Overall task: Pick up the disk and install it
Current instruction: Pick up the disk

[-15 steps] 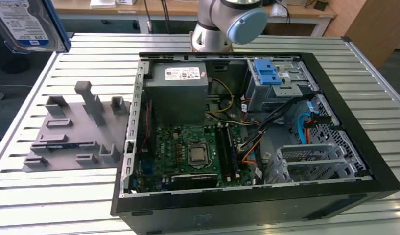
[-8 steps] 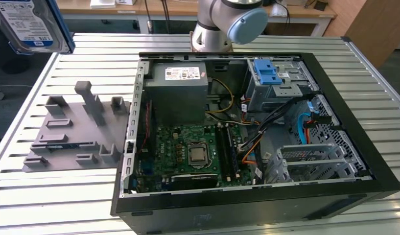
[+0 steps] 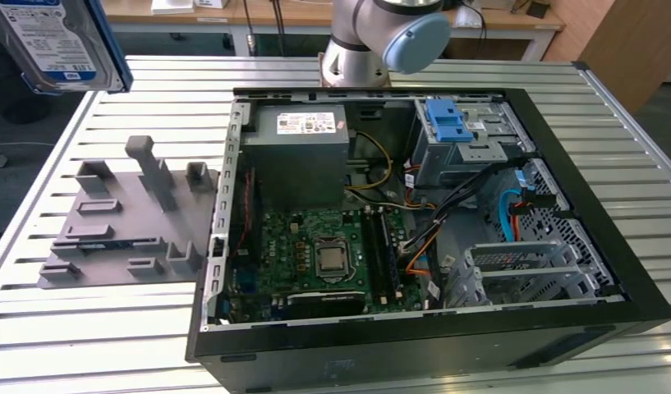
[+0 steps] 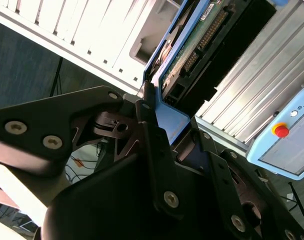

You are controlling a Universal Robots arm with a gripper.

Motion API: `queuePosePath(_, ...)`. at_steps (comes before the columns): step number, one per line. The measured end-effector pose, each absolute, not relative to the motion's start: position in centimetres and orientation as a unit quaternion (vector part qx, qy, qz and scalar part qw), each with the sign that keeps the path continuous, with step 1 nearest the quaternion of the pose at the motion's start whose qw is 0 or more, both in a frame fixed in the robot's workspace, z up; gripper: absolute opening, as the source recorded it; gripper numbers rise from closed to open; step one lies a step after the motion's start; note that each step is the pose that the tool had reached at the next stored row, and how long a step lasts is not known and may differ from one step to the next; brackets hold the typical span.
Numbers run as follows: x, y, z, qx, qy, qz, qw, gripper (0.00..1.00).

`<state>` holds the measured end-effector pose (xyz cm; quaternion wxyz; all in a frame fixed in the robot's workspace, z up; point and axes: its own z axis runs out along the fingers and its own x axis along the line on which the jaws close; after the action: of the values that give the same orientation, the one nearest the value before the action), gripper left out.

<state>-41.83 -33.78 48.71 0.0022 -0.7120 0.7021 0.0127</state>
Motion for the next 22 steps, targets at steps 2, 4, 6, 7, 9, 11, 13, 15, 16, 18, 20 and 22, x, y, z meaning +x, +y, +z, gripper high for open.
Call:
queuePosePath(2,-41.7,-34.0,48.7,-0.712,0.702,0.013,0.002,0.36)
queuePosePath(4,-41.6,-34.3,48.7,-0.711,0.703,0.013,0.002,0.36)
queuePosePath(6,-41.6,-34.5,48.7,-0.711,0.703,0.013,0.002,0.36)
queuePosePath(7,-41.5,-34.6,48.7,-0.711,0.703,0.013,0.002,0.36)
queuePosePath(9,-41.3,-34.8,48.7,-0.711,0.703,0.013,0.002,0.36)
queuePosePath(11,-41.2,-35.0,48.7,-0.711,0.703,0.013,0.002,0.36)
queuePosePath(13,-40.9,-35.2,48.7,-0.711,0.704,0.013,0.002,0.36)
queuePosePath(15,-40.7,-35.4,48.7,-0.711,0.704,0.013,0.002,0.36)
queuePosePath(16,-40.5,-35.4,48.7,-0.71,0.704,0.013,0.002,0.36)
queuePosePath(18,-40.3,-35.6,48.7,-0.71,0.704,0.013,0.002,0.36)
queuePosePath(20,-40.0,-35.7,48.7,-0.71,0.704,0.013,0.002,0.36)
queuePosePath(22,-39.7,-35.9,48.7,-0.71,0.704,0.013,0.002,0.36)
